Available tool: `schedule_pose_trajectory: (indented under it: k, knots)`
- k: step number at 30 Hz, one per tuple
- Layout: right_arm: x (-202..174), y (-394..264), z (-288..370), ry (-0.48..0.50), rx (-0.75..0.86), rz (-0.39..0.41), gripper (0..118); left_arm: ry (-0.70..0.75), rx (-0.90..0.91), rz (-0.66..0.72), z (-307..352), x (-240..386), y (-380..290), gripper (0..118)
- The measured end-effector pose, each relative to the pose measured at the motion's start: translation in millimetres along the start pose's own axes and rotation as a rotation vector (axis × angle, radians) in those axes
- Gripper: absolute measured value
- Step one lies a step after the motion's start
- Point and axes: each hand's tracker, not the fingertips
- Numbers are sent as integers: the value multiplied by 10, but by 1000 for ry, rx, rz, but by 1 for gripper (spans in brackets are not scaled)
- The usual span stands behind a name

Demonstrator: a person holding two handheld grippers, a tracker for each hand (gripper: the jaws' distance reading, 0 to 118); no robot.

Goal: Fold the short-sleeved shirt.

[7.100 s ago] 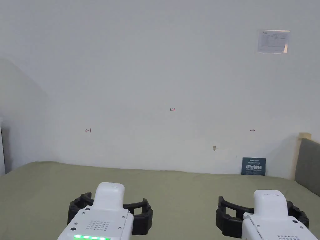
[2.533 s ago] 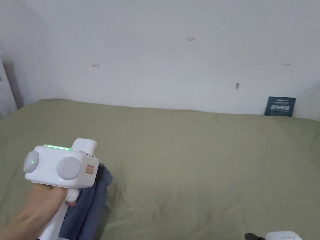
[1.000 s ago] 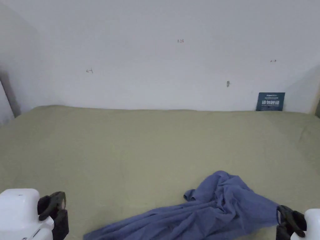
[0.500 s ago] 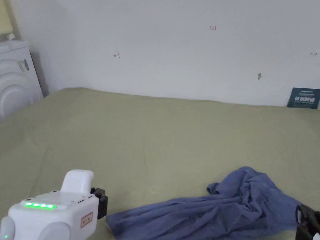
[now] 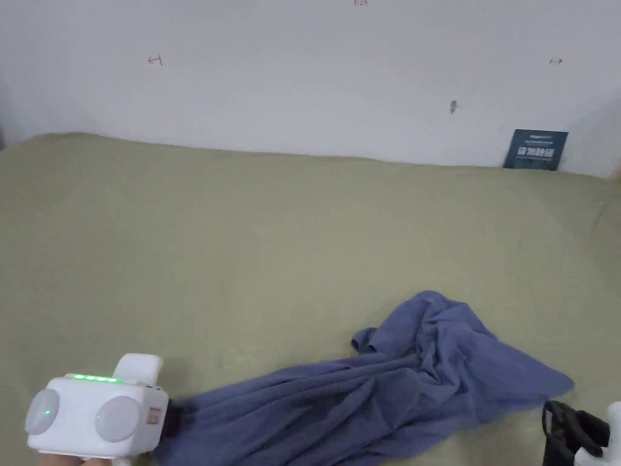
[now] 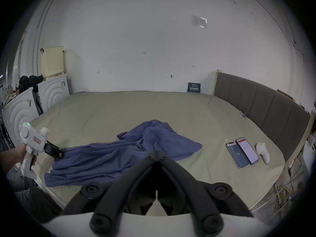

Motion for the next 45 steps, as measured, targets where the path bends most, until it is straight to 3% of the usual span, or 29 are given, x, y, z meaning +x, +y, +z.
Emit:
schedule_pose_trajectory:
  k: [5,9,15,16,17,18,19,20,24,25,26,28,29,36,45]
  knots:
    - [327,71,-269,-47,-42,5,0,-42,13,8,12,56,28,0]
    - [683,263,-893,-112,-118,38,0,-46,4,8,92,103,42,0]
    - [1118,357,-1983,-49,-335,-28,0,-41,-25,7,77,48,29,0]
    - [1164,340,-2130,-54,-367,-15,13,-44,-32,9,49,43,50,0]
    - [1184,318,-2232,-71,-402,-1,52,-44,-35,13,41,37,50,0]
    - [1216,291,-2323,-68,-434,-4,111,-44,-38,15,39,34,49,0]
    - [1250,246,-2440,-71,-491,-8,115,-46,-41,18,37,31,46,0]
    - [1270,236,-2427,-78,-440,-3,110,-44,-43,17,-55,2,62,0]
    - [1366,142,-2534,-100,-504,6,109,-35,-52,-7,-74,35,74,0]
    - [1341,88,-2598,-104,-510,7,104,-34,-54,-12,-76,37,78,0]
    - [1346,65,-2620,-99,-520,1,90,-35,-56,-12,-78,26,82,0]
    - [1338,57,-2597,-76,-526,-16,10,-37,-59,-9,-120,-16,114,0]
    - [1330,44,-2602,-57,-525,-20,4,-39,-61,-8,-124,-31,127,0]
    - [1306,439,-2120,-42,-394,-40,4,-70,23,22,282,-242,308,0]
    - [1373,1430,-979,-32,-139,-23,4,31,272,47,1660,-696,886,0]
